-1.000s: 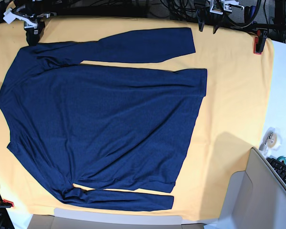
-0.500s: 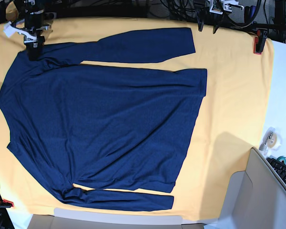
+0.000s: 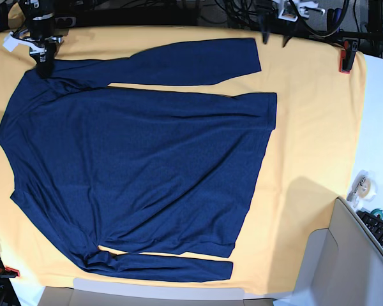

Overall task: Fold the T-shirt properly
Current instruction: 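Lower the right gripper onto the shirt's shoulder by the collar and grasp, then lower the left gripper onto the sleeve cuff end and grasp it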

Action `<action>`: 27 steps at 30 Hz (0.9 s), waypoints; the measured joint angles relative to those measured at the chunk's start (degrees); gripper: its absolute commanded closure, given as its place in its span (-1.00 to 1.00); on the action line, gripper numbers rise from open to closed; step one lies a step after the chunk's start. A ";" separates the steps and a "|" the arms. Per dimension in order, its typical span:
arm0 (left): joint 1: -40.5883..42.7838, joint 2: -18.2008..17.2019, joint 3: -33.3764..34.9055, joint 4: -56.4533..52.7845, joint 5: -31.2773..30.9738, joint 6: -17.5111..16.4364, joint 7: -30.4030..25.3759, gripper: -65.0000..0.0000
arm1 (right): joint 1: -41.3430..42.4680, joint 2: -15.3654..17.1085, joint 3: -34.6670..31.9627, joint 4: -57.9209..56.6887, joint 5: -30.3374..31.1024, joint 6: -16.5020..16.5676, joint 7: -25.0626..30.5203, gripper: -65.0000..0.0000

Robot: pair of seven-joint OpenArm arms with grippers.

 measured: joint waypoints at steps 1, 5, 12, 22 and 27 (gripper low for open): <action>-0.04 -0.09 1.27 1.86 -1.36 -0.07 1.55 0.17 | -0.02 0.00 0.00 -0.09 0.11 0.28 -0.02 1.00; -0.59 -1.53 4.22 7.56 -11.50 -6.03 12.79 0.17 | -0.02 0.11 0.00 -0.09 0.20 0.26 -0.26 1.00; -7.06 -3.78 4.26 10.45 -32.76 -8.07 28.61 0.17 | 0.09 0.11 0.02 -0.09 0.33 0.24 -0.39 1.00; -12.00 -11.02 -9.35 8.11 -64.06 -7.58 41.27 0.17 | 0.22 -0.20 0.17 -0.09 0.13 0.24 -0.46 1.00; -14.56 -11.13 -12.57 1.70 -70.29 -8.04 49.62 0.17 | 0.28 -0.79 1.73 -0.09 0.11 0.20 -1.88 1.00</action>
